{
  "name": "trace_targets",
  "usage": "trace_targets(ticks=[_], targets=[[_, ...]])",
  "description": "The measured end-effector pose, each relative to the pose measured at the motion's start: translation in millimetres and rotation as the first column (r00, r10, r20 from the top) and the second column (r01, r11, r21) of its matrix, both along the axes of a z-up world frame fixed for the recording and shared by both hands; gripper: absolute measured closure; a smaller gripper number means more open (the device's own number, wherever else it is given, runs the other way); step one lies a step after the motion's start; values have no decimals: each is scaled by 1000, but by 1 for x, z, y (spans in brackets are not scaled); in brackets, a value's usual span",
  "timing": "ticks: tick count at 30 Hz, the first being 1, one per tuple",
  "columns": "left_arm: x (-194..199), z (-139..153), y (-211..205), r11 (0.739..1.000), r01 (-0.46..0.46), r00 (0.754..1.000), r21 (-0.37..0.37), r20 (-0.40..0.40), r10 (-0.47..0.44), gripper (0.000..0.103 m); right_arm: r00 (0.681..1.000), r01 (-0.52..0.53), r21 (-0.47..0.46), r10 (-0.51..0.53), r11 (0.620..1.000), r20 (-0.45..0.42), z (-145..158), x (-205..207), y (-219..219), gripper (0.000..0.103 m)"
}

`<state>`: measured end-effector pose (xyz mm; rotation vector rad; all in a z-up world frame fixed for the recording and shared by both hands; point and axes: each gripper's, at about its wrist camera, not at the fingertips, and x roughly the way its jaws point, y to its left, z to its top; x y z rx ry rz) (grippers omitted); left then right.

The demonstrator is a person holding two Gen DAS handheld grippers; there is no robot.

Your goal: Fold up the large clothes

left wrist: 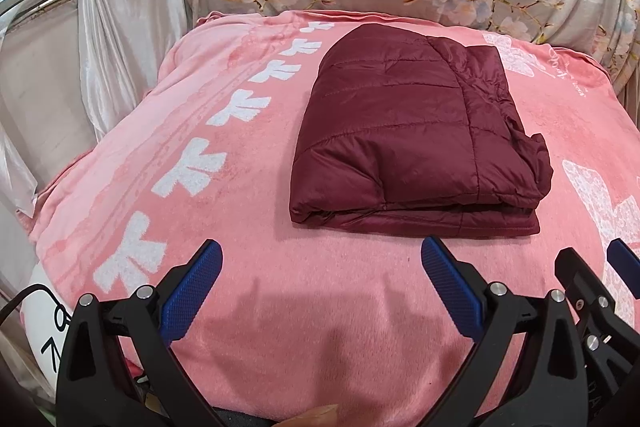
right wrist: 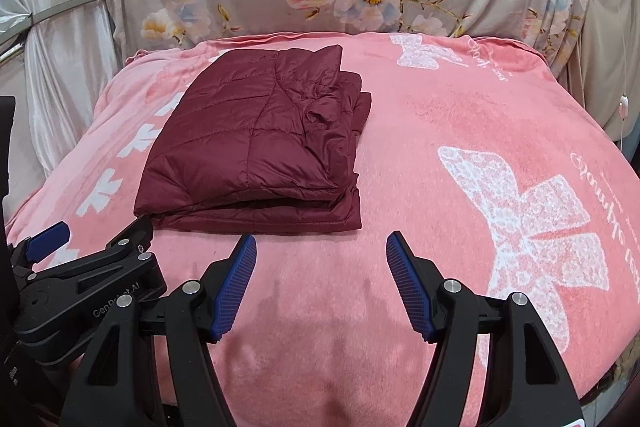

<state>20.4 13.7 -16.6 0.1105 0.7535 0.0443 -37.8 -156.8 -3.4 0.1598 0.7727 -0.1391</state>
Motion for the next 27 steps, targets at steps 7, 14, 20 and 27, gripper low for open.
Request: trace_targets(ticks=[7,14,20,27], targets=[[2,-1,-1,1000,1,1000,3,-4,-1,6,1000,2,1,-2,1000,-3,-2,1,2,37],[5,-3,-1,1000,4,1000,7,-5,-4,6,1000,-1,-2,1,1000,-3,-2,1,1,37],[4,-4,-1,1000,2,1000,6,-9,-2,6,1000,-2,-3,2,1000,-2,-1,1,2,37],[3,-6,1,1000,1,1000,5,-12,-1,6,1000,0,-4,0,1000,-2,-2,0,3,37]])
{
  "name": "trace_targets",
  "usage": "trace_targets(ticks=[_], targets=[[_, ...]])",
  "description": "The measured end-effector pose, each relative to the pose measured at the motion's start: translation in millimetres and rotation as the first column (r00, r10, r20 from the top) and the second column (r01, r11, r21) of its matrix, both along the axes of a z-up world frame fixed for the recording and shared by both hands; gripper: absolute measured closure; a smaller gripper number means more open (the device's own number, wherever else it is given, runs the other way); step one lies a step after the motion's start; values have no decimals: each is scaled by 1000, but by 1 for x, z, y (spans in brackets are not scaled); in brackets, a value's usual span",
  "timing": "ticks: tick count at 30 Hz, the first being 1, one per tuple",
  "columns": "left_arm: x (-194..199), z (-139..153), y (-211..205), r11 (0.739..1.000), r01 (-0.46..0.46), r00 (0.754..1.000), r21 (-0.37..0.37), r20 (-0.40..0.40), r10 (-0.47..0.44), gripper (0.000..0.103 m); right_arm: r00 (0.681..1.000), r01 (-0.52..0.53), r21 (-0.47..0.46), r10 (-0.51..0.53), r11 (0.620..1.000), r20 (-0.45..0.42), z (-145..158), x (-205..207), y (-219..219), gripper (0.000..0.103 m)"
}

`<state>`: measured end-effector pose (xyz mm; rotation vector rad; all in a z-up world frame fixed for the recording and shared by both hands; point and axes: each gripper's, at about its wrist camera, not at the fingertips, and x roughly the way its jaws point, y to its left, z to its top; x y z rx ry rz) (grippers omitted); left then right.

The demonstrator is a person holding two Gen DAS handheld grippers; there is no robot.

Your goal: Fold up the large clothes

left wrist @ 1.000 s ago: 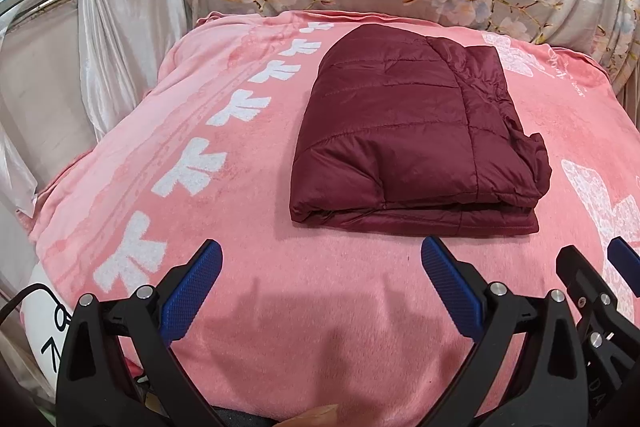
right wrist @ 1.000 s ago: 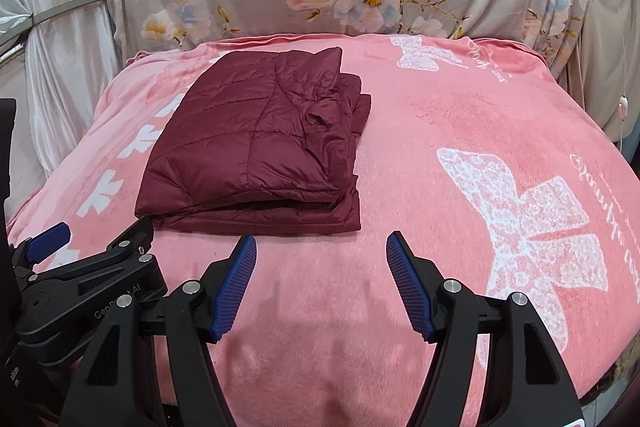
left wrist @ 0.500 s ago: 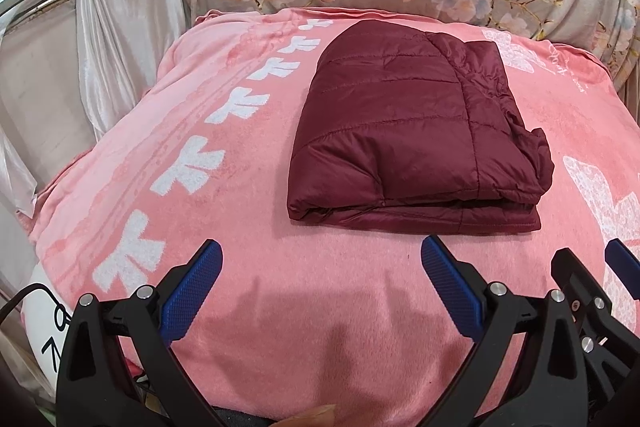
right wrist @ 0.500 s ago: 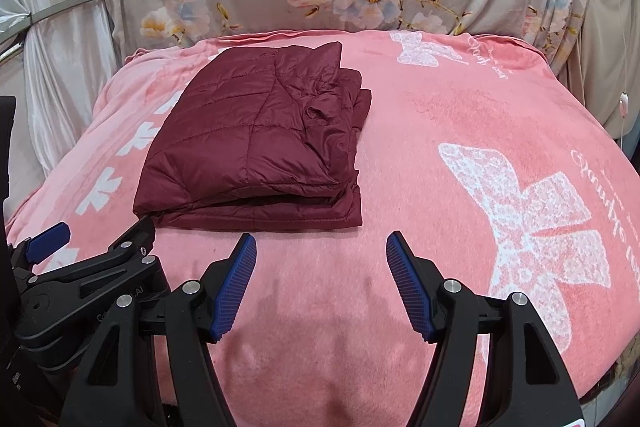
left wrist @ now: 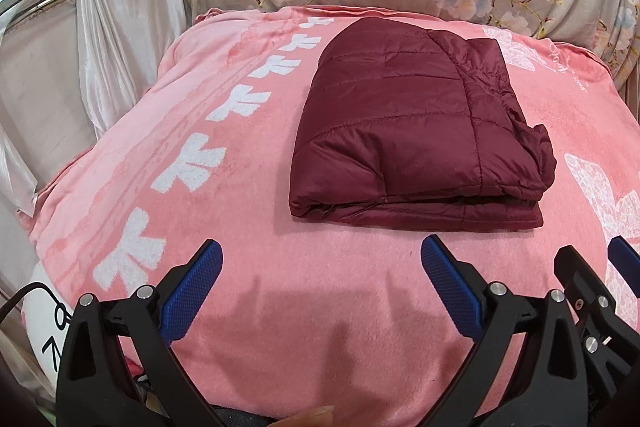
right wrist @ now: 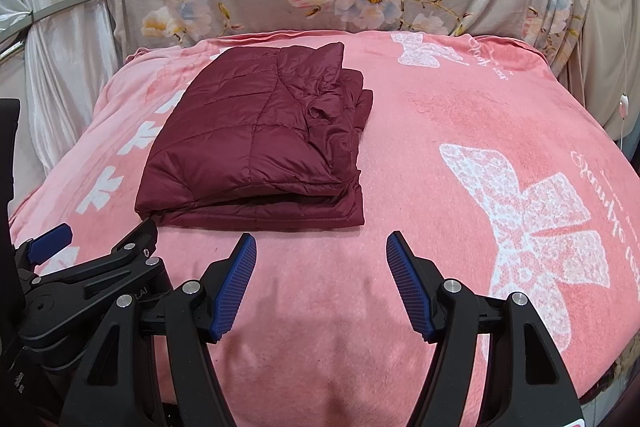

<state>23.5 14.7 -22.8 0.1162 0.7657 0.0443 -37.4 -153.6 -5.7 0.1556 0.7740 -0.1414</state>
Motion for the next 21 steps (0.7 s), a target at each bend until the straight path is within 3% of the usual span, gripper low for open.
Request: trace_targets(ticks=[21], targets=[[-1,0,5,1000,-3,1000,-3,5,3,6,1000,1,0,-1,1000,-1,0,1,2,37]])
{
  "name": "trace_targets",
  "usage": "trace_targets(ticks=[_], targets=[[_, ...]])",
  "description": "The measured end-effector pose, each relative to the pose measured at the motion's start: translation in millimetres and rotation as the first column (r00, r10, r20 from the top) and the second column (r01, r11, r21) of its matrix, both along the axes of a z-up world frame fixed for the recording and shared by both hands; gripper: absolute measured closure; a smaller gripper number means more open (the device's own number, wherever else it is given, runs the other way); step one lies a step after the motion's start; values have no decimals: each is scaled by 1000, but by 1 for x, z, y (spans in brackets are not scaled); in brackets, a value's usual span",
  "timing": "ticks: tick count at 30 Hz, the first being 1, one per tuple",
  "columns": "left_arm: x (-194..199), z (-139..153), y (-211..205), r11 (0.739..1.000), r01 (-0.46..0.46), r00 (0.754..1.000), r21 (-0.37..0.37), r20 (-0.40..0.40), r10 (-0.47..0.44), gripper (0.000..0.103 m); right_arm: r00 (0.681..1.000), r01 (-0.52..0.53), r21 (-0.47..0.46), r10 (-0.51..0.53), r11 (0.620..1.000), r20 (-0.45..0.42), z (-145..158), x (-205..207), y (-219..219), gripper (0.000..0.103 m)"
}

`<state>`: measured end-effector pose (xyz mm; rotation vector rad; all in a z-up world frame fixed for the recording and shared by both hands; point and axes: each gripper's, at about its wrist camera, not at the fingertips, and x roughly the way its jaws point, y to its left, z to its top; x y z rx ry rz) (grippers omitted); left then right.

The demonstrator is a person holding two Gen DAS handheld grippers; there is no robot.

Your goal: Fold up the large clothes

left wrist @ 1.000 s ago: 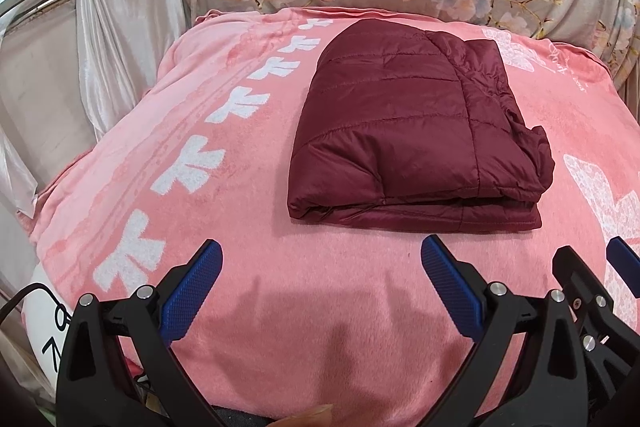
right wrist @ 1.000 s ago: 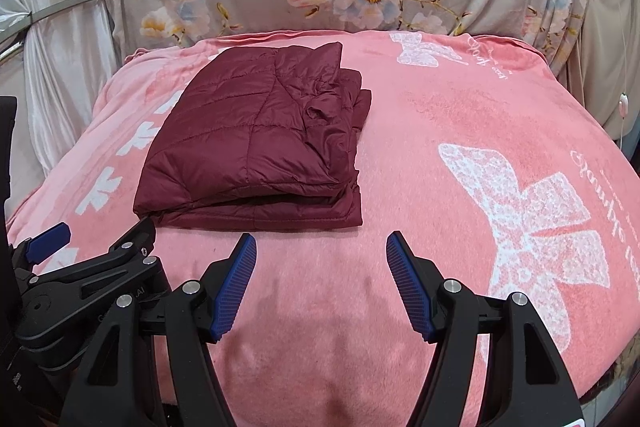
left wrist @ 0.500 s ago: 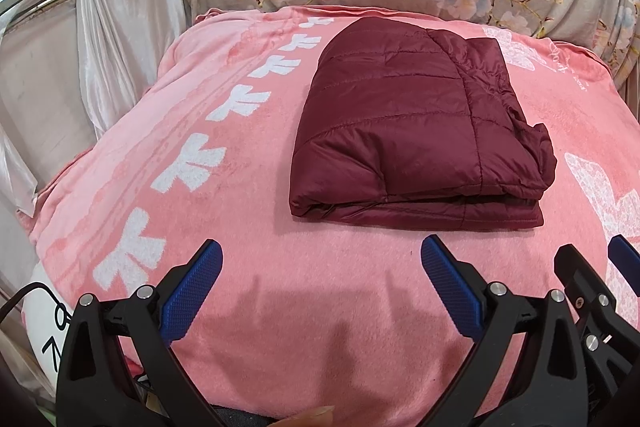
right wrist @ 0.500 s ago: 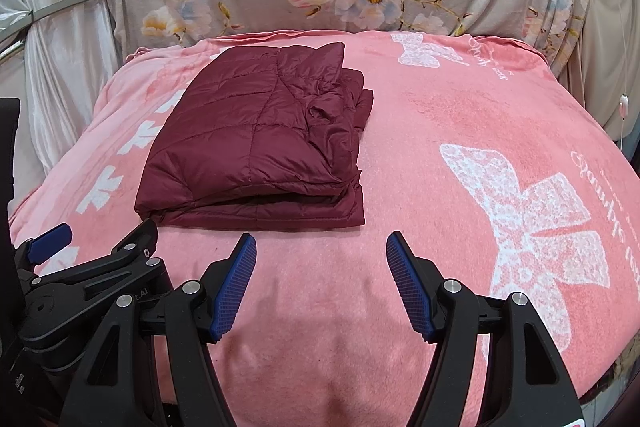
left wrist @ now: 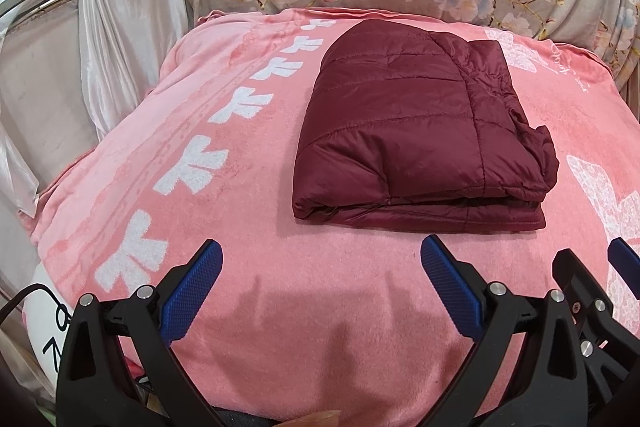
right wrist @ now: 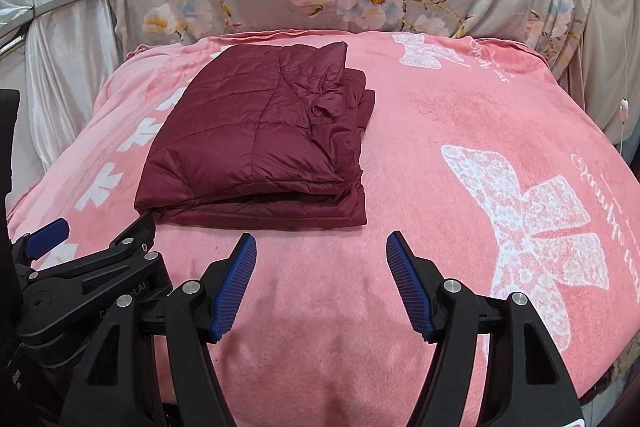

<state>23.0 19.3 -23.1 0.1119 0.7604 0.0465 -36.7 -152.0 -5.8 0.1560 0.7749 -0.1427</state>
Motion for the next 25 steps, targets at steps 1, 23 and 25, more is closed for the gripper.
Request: trace_targets(ticks=[1,23,25], targets=[[0,0,-1,1000,0,1000,2,0,0,6,1000,-1,0,1,1000,0,0,0,0,37],[0,-2,-4,1000,11,1000,10,2,-11,16,1000,-6,-16,6,1000,0,-1,-1,6,37],[0,-2,-5,1000,14,1000,13,6,-14,16,1000,-7,-19,7,1000,1,-1,-2,5,37]])
